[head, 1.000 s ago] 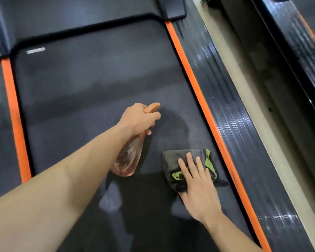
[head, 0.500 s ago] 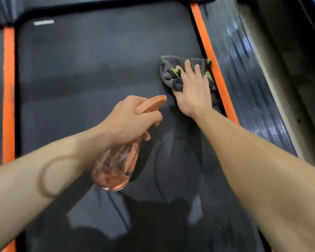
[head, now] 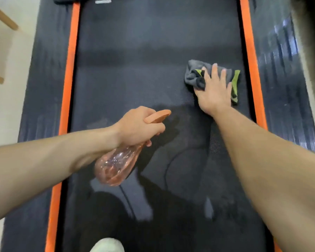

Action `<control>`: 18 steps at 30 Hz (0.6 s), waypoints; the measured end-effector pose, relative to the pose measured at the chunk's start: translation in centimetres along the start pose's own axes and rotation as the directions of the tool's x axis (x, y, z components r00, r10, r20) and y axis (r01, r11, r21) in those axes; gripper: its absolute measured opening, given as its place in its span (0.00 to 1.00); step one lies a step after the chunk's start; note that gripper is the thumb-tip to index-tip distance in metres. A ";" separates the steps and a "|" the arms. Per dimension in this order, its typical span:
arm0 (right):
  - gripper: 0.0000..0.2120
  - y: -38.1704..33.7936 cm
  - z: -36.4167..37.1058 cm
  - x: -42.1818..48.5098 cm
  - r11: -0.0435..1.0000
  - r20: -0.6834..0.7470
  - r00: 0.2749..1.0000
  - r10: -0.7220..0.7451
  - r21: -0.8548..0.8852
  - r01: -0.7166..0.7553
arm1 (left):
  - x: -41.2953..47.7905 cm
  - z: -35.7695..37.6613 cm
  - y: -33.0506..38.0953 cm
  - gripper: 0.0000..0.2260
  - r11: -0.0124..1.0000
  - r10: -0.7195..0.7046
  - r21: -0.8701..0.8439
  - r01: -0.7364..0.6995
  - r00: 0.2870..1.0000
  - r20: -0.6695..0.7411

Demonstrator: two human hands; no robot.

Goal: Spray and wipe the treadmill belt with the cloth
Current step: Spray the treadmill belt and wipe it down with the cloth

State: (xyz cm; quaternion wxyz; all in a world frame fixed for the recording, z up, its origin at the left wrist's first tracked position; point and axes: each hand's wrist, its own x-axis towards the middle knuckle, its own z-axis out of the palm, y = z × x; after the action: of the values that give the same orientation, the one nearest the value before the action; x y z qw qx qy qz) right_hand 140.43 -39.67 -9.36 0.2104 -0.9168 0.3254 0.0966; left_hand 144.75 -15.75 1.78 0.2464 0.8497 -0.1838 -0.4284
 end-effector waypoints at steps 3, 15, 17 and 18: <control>0.36 -0.4 3.0 -7.8 0.994 -0.144 0.988 -0.053 -0.098 0.039 | -1.3 0.0 -1.3 0.10 1.000 -0.012 0.020 0.011 0.998 0.054; 0.42 3.3 8.8 -28.2 0.989 -0.046 0.998 0.037 -0.141 -0.043 | -0.6 3.7 3.0 0.19 0.996 0.076 0.024 -0.083 0.973 0.218; 0.42 3.2 9.0 -28.4 0.989 -0.058 0.997 0.056 -0.137 -0.063 | 0.2 4.2 3.7 0.16 0.985 0.094 0.122 -0.122 0.971 0.219; 0.44 3.1 9.2 -28.8 0.987 -0.065 0.995 0.070 -0.138 -0.079 | 0.6 4.4 3.9 0.15 0.973 0.103 0.182 -0.144 0.971 0.214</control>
State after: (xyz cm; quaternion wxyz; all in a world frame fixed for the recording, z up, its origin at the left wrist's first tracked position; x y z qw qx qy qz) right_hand 115.95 -21.71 -9.53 0.1317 -0.9190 0.3580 0.0995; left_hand 141.06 -20.32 1.39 0.1676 0.8086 -0.3020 -0.4762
